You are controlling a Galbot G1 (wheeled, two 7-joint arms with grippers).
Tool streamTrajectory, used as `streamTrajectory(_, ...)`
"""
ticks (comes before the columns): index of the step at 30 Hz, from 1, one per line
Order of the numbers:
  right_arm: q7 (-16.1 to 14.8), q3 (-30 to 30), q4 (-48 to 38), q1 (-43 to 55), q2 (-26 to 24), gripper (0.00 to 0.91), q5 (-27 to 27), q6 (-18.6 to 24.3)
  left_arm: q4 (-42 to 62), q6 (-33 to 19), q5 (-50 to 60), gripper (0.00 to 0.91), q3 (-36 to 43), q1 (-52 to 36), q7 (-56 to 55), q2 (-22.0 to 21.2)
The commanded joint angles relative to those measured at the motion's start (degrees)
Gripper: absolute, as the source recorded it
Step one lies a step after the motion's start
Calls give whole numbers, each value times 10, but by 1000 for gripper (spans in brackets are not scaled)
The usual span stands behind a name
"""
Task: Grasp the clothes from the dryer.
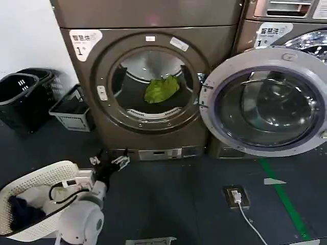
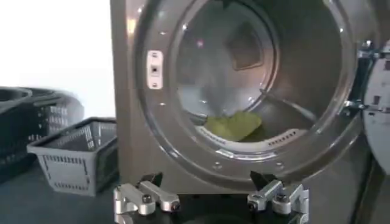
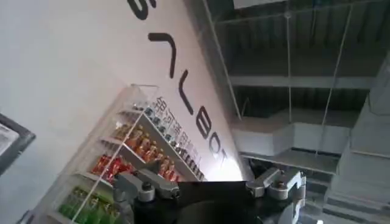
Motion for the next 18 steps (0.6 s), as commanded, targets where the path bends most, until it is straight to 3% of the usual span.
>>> streamTrajectory(1, 0, 0, -2, 0, 0, 907, -2, 0, 1, 0, 0, 907, 1, 0, 0, 0)
streamTrajectory(18, -4, -2, -4, 6, 2, 907, 0, 4, 5, -1, 5, 907, 3, -2, 3, -1)
